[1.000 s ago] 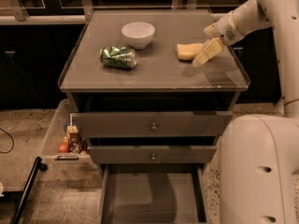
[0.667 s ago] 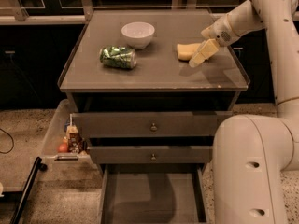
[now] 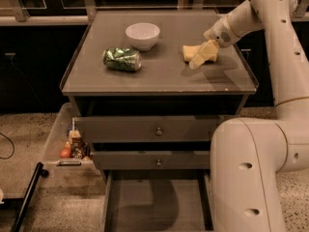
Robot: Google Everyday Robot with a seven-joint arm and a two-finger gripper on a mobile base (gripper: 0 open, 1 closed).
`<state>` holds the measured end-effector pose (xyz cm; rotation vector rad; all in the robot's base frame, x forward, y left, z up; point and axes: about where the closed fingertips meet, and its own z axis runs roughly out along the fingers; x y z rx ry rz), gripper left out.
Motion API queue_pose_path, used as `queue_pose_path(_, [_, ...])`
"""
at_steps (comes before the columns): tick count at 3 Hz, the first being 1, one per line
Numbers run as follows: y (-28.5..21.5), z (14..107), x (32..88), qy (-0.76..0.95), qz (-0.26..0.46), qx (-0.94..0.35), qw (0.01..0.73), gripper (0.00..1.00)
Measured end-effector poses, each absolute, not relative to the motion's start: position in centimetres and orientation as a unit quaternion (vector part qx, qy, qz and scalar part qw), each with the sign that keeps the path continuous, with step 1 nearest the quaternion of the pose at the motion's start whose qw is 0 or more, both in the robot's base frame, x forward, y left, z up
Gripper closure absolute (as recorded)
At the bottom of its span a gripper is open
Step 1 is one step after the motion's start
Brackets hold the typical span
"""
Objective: Place sponge into bottom drawer
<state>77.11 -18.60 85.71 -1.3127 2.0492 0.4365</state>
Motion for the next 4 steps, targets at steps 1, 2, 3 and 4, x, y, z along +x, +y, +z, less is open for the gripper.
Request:
queue_pose_path(1, [-18.5,85.0,77.7,0.790,0.153,-0.501,0.318,0.00])
queue_pose_path(2, [-18.6,83.9,78.2,0.799,0.141,-0.499,0.306,0.00])
queue_pose_path(3, [-18.5,83.8,78.4,0.798,0.141,-0.499,0.307,0.19])
queue_pose_path(4, [-18.5,83.8,78.4,0.798,0.141,-0.499,0.307,0.43])
